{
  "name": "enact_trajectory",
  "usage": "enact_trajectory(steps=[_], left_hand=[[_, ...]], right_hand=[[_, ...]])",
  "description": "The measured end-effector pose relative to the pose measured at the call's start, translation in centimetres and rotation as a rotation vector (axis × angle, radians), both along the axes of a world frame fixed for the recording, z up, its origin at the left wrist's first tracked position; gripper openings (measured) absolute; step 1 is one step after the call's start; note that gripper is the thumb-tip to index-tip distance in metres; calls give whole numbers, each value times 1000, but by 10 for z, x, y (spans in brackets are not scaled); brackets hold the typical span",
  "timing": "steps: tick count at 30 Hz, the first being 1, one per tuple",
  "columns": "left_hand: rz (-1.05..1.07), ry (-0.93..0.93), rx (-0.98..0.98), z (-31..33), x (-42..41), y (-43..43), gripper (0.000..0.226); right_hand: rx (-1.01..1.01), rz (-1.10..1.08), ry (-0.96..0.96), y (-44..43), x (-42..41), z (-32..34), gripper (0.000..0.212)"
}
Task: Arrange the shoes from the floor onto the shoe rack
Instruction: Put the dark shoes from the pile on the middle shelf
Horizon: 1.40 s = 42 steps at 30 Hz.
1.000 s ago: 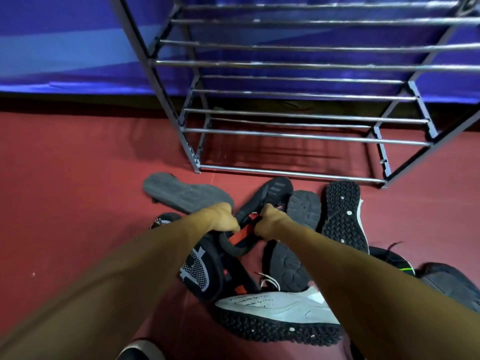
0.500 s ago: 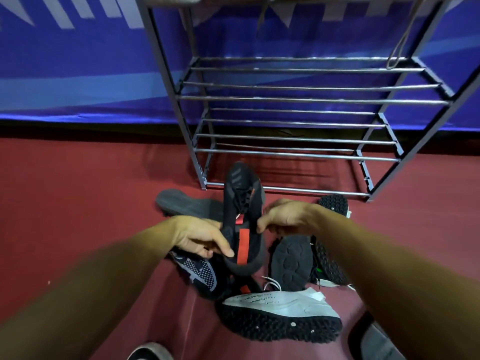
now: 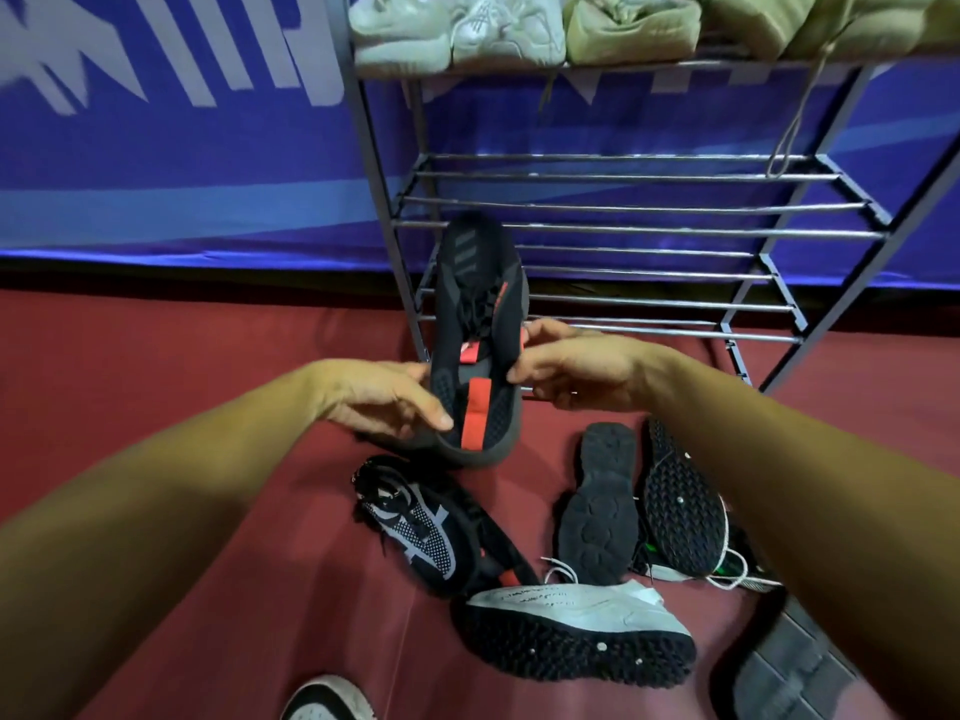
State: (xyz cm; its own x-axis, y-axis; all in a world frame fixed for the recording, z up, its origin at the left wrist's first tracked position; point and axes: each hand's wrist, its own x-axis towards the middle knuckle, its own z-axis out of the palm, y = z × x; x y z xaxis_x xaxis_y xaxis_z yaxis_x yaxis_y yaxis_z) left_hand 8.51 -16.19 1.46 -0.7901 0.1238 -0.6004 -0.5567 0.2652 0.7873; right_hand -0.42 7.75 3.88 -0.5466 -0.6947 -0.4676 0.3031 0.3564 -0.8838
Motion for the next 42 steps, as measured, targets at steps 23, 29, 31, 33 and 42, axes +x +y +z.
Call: enact_trajectory(steps=[23, 29, 31, 33, 42], left_hand=[[873, 572, 195, 59, -92, 13, 15], [909, 497, 208, 59, -96, -11, 16], [893, 465, 228, 59, -96, -14, 20], [894, 454, 247, 60, -97, -15, 25], [861, 489, 233, 59, -102, -19, 31]], right_hand=[[-225, -380, 123, -84, -46, 40, 44], [-287, -478, 120, -113, -48, 38, 52], [-304, -500, 135, -118, -49, 37, 54], [-325, -518, 149, -121, -49, 38, 52], [-359, -532, 192, -131, -49, 36, 39]])
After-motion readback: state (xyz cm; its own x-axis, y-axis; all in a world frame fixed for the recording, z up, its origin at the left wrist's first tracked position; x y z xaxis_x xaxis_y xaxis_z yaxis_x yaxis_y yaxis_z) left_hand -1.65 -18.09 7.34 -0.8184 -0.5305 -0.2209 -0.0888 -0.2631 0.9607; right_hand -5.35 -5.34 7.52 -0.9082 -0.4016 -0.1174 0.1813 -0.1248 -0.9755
